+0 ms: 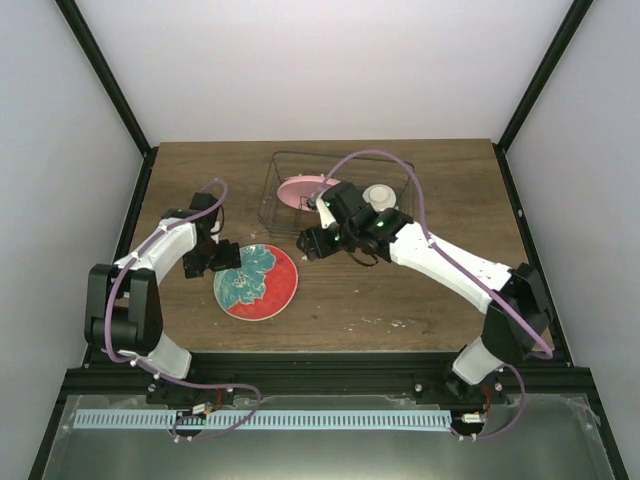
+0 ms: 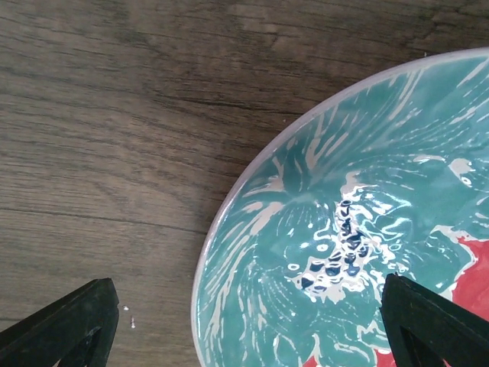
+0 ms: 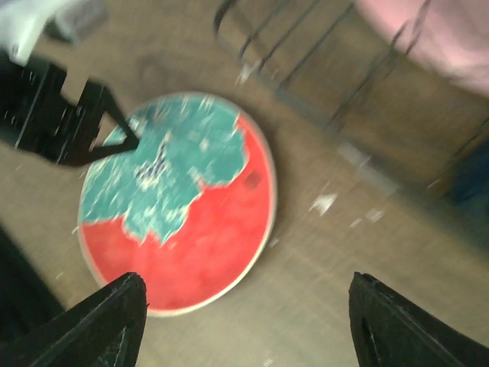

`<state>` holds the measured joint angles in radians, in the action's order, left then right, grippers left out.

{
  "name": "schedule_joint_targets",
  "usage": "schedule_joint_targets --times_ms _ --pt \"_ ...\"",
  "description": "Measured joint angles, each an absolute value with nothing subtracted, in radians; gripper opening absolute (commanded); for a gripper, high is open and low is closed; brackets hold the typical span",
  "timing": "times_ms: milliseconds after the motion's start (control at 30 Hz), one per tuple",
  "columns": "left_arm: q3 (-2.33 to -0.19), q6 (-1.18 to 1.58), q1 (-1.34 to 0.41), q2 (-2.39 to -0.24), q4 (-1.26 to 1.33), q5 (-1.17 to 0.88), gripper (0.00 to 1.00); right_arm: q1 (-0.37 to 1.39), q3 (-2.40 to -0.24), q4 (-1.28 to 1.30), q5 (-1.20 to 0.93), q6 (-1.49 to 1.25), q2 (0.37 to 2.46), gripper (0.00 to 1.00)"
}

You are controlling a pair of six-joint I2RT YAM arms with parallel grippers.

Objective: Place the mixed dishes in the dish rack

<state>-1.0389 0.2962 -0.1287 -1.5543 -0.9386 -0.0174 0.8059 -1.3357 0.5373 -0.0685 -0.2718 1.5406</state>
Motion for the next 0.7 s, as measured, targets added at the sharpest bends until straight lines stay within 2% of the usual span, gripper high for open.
schedule_joint_targets --times_ms 300,700 --pt "-1.007 0.276 -0.129 -1.597 -0.887 -0.073 0.94 0.794 -1.258 0.561 -0.415 -0.444 1.655 0.78" --pt "-1.004 0.260 -0.129 -1.604 -0.843 -0.109 0.93 0.740 -1.178 0.432 -0.550 -0.514 1.830 0.79"
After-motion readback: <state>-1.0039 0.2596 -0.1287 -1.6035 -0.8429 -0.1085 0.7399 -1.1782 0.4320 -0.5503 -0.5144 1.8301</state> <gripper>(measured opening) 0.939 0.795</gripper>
